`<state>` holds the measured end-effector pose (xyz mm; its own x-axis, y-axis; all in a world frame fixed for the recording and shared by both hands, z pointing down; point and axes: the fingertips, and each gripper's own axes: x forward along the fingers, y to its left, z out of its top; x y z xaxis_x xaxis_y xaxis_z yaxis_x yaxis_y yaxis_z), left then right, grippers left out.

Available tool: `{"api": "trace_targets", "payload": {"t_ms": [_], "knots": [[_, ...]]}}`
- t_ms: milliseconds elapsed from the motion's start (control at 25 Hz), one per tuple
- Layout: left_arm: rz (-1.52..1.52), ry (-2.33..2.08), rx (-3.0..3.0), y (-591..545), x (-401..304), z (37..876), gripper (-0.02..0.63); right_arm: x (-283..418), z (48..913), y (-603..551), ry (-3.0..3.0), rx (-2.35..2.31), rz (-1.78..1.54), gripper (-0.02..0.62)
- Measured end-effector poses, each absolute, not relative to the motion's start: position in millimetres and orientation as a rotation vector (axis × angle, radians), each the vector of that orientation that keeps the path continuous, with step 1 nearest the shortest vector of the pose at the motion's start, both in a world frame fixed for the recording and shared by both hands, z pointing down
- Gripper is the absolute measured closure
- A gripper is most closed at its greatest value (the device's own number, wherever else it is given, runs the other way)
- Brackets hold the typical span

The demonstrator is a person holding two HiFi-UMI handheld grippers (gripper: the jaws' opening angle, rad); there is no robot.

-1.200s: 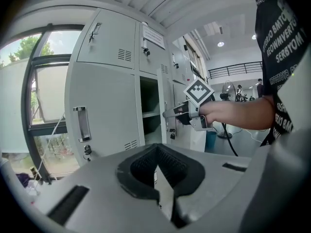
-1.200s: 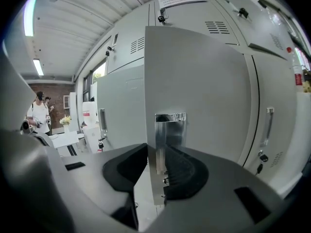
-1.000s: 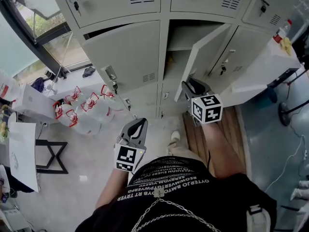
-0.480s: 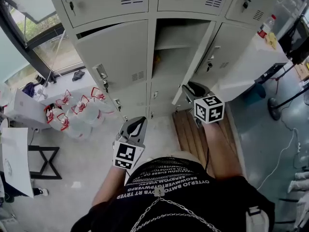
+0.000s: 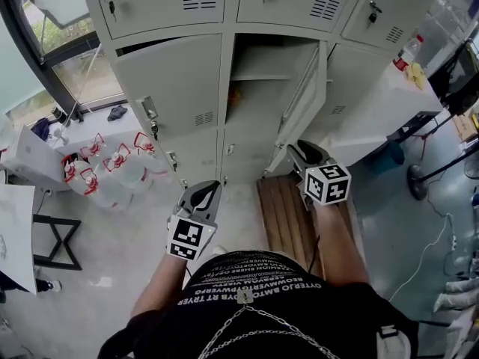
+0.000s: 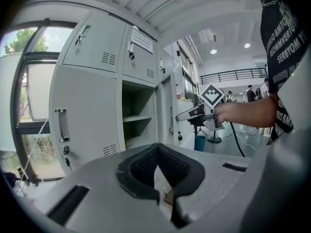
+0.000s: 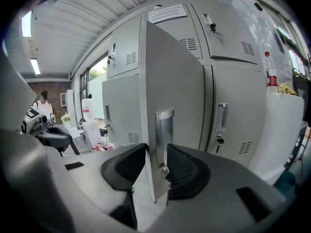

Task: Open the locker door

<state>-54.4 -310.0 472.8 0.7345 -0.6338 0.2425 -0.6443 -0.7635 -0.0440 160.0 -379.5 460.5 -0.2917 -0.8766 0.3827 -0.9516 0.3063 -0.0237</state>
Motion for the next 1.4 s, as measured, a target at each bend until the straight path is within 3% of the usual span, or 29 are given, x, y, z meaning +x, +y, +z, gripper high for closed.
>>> {"api": "trace_targets", "payload": {"t_ms": [720, 880, 1000, 1400], "knots": [[0.406, -1.131, 2.894, -250.2, 34.8, 456.0, 0.607, 247.2, 469.0, -340.6, -2.302, 1.599, 0.318, 0.484], [0.347, -1.163, 2.878, -226.9, 43.1, 439.6, 0.607, 246.5, 457.6, -315.3, -2.330, 1.564, 0.227, 0.514], [0.300, -1.212, 2.875, -210.5, 43.9, 422.8, 0.607, 241.3, 441.1, -287.5, -2.398, 1.541, 0.163, 0.595], [0.231, -1.333, 2.829, -162.5, 48.9, 392.3, 0.607, 217.0, 377.7, -190.9, -2.664, 1.437, 0.028, 0.600]]}}
